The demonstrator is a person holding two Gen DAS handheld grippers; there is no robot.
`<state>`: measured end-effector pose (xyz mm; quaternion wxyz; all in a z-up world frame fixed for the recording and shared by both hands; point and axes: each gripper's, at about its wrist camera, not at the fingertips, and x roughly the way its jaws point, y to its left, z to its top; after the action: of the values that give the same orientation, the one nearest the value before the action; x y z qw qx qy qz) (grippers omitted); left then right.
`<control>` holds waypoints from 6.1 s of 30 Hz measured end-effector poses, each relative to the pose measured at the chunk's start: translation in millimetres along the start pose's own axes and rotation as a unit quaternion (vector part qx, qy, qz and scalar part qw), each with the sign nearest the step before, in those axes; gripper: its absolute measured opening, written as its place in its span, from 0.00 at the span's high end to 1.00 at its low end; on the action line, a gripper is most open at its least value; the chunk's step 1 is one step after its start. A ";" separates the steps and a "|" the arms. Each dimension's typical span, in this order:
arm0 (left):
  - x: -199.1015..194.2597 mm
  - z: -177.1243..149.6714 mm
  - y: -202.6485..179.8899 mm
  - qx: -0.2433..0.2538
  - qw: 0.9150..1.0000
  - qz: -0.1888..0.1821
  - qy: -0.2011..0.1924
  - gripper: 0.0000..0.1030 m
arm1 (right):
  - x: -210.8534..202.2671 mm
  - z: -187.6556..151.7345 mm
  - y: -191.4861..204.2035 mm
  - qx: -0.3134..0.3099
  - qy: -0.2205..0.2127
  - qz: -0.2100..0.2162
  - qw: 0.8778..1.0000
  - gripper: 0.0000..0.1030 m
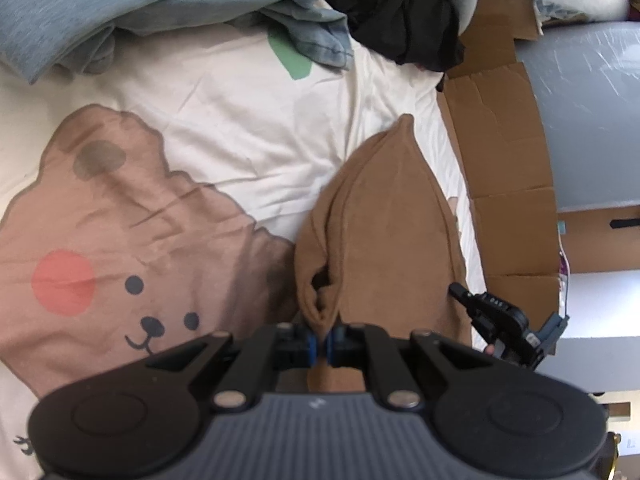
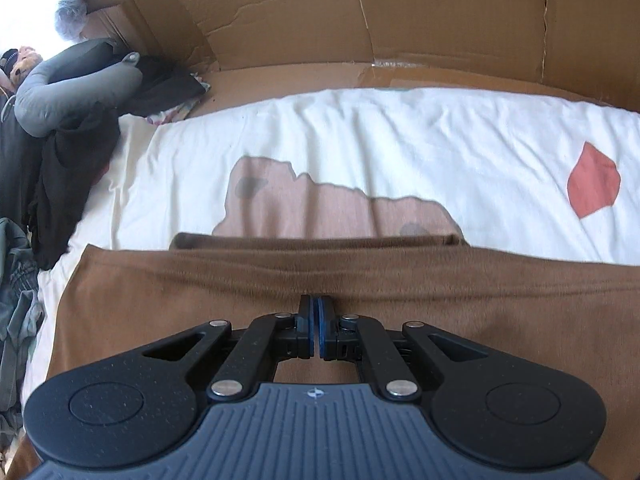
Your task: Fold clothes
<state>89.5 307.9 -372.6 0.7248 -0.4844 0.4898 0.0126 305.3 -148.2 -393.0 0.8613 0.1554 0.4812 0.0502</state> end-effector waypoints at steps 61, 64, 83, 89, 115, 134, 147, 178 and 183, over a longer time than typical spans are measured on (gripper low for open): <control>6.8 -5.4 -96.5 0.066 0.996 -0.062 0.028 0.95 | -134.1 -146.9 180.5 -0.253 -0.001 0.192 0.948 0.37; 8.6 -5.4 -95.4 0.058 0.995 -0.072 0.033 0.95 | -126.6 -148.0 188.2 -0.265 -0.005 0.176 0.948 0.37; 11.0 -10.9 -101.1 0.049 0.992 -0.103 0.047 0.87 | -110.5 -159.3 216.2 -0.316 -0.029 0.096 0.943 0.88; -3.3 -8.7 -109.6 0.057 0.989 -0.134 0.031 0.81 | -108.0 -152.3 205.5 -0.307 -0.032 0.098 0.946 0.95; 70.3 76.2 -106.4 0.125 0.992 0.013 -0.013 0.36 | -112.1 -149.5 186.9 -0.292 -0.026 0.125 0.948 0.95; 148.3 145.0 -111.8 0.172 0.984 0.037 0.040 0.43 | -117.7 -151.0 185.1 -0.289 -0.025 0.131 0.948 0.96; 142.7 140.1 -135.7 0.175 0.984 0.005 0.038 0.88 | -140.8 -138.1 154.4 -0.264 -0.036 0.174 0.948 0.97; 194.8 -11.1 -317.9 0.254 0.963 -0.069 0.062 0.89 | -216.2 -153.4 -57.6 -0.040 -0.107 0.116 0.987 0.98; 216.4 -33.1 -337.3 0.274 0.956 -0.059 0.086 0.89 | -223.7 -159.4 -80.9 -0.012 -0.121 0.114 0.986 0.98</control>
<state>345.1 6.6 -297.9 0.7844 -0.2943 0.5055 -0.2064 46.7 -242.6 -314.5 0.9035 0.2043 0.3518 0.1348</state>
